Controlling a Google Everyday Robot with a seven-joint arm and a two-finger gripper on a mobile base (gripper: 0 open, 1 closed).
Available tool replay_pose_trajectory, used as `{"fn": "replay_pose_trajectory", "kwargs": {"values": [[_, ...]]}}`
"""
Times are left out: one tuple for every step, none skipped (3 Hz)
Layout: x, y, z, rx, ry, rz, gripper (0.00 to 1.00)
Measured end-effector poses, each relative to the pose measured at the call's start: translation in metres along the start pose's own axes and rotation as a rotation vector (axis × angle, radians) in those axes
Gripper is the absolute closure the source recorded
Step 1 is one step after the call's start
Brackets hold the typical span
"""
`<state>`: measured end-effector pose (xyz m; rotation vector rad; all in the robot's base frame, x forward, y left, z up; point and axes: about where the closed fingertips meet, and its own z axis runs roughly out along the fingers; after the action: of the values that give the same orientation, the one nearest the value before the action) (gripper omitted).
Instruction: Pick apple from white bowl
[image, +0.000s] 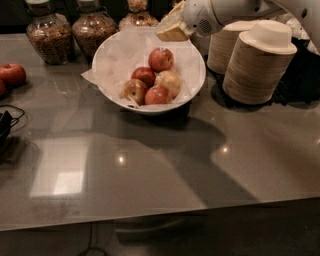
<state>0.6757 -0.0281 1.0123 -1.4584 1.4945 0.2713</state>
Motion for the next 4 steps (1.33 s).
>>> {"fn": "replay_pose_trajectory", "kwargs": {"values": [[0.0, 0.0, 0.0, 0.0, 0.0, 0.0, 0.12], [0.0, 0.0, 0.0, 0.0, 0.0, 0.0, 0.0], [0.0, 0.0, 0.001, -0.001, 0.001, 0.0, 0.0], [0.011, 0.0, 0.006, 0.017, 0.021, 0.014, 0.0]]}}
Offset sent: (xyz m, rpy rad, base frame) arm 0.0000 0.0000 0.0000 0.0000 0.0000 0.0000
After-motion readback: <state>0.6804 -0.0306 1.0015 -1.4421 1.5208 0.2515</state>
